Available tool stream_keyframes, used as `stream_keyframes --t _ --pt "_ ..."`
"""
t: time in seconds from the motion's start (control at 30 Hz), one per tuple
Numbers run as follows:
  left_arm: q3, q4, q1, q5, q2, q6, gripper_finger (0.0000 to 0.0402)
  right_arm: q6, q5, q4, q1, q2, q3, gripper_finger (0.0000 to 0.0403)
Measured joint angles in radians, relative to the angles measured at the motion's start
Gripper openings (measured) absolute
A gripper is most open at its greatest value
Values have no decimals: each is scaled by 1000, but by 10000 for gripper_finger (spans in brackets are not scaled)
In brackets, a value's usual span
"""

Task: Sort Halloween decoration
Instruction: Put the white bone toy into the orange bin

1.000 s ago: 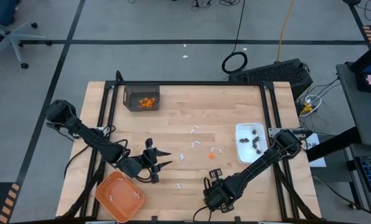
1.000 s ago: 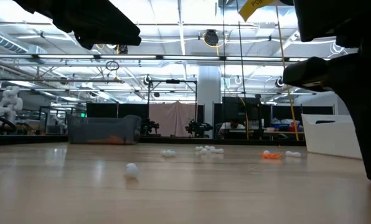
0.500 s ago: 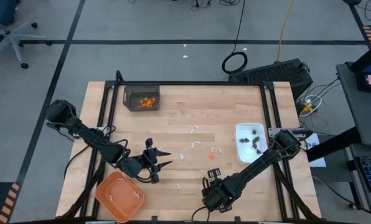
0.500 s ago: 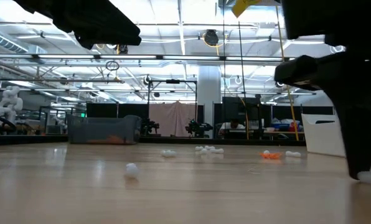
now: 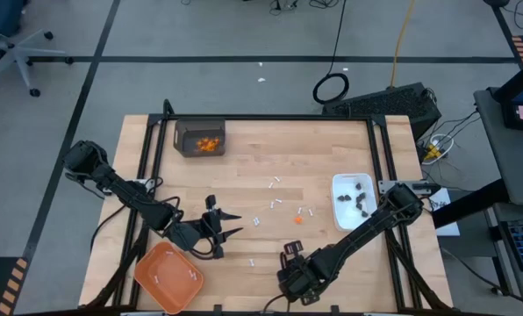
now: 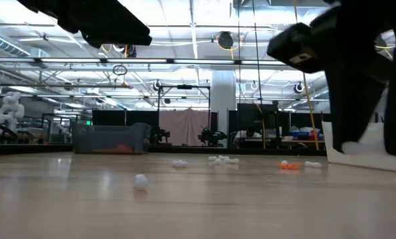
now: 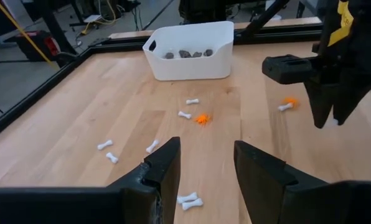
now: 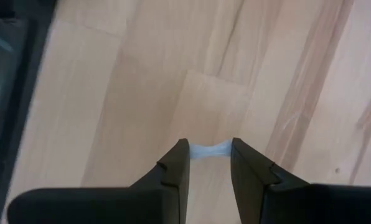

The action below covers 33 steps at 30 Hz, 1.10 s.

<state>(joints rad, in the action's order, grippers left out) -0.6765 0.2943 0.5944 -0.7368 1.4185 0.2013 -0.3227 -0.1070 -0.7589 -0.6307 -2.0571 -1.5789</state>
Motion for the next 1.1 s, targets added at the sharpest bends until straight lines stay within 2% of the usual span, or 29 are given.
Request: stream_keyframes --t 0.2,0.37,0.53,0.73,0.83,0.97,1.1 --pt "0 69 25 0 0 -74 150 45 3 31 20 1 -44 70" --pt "-14 87 91 -1 -24 -258 150 49 -29 224 65 1 -44 70" --pt "-40 86 215 -30 -65 -475 150 54 -32 455 102 1 -44 70" --pt "-63 82 421 -190 -80 -737 150 55 -31 658 128 0 -44 70" --pt "-63 56 477 -185 -79 -813 150 56 -29 760 140 0 -44 70" --pt "-63 55 501 -184 -79 -830 150 79 -23 857 153 0 -44 70" --pt "-63 55 497 -185 -75 -910 150 81 -24 940 174 0 -44 70"
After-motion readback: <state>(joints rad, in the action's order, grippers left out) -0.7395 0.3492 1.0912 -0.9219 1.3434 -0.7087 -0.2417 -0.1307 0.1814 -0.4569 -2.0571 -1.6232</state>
